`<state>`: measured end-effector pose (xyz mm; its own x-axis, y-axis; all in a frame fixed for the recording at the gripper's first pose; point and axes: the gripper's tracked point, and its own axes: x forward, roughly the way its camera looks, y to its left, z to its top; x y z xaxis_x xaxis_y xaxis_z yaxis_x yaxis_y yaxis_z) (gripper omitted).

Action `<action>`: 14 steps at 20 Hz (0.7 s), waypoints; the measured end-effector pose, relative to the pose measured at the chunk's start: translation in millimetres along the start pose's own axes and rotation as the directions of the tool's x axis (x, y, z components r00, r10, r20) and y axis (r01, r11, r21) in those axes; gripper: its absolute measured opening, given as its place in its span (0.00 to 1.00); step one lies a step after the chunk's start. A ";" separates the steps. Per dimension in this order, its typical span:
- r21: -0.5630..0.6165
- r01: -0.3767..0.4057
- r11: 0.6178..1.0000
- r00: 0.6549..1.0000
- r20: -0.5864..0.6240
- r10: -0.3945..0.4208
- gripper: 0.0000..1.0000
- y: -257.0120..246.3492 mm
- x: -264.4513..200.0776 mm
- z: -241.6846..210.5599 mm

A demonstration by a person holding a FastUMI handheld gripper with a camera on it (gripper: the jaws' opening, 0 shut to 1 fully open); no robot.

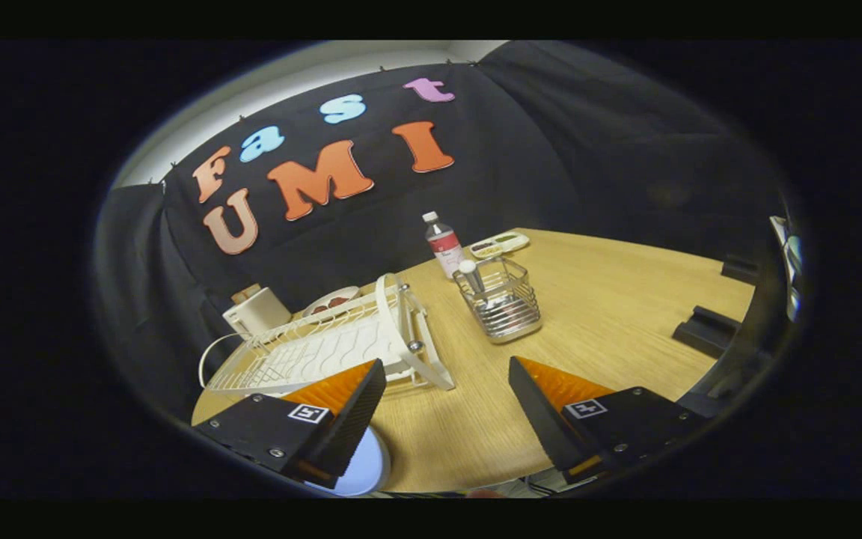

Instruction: Take the plate from the dish rack, then take the spoon from the basket and place it into the plate.

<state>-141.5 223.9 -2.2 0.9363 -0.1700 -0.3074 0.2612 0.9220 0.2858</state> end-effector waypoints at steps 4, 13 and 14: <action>-0.101 0.066 0.993 0.991 0.121 -0.054 0.98 -10.6 13.6 43.2; -0.254 0.106 0.961 0.981 0.183 -0.060 0.75 -13.8 53.0 62.4; -0.263 0.113 0.958 0.981 0.184 -0.065 0.69 -15.0 56.5 61.6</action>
<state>-78.1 179.0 32.1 0.9444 -0.2909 -0.1535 0.2943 0.9557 -0.0002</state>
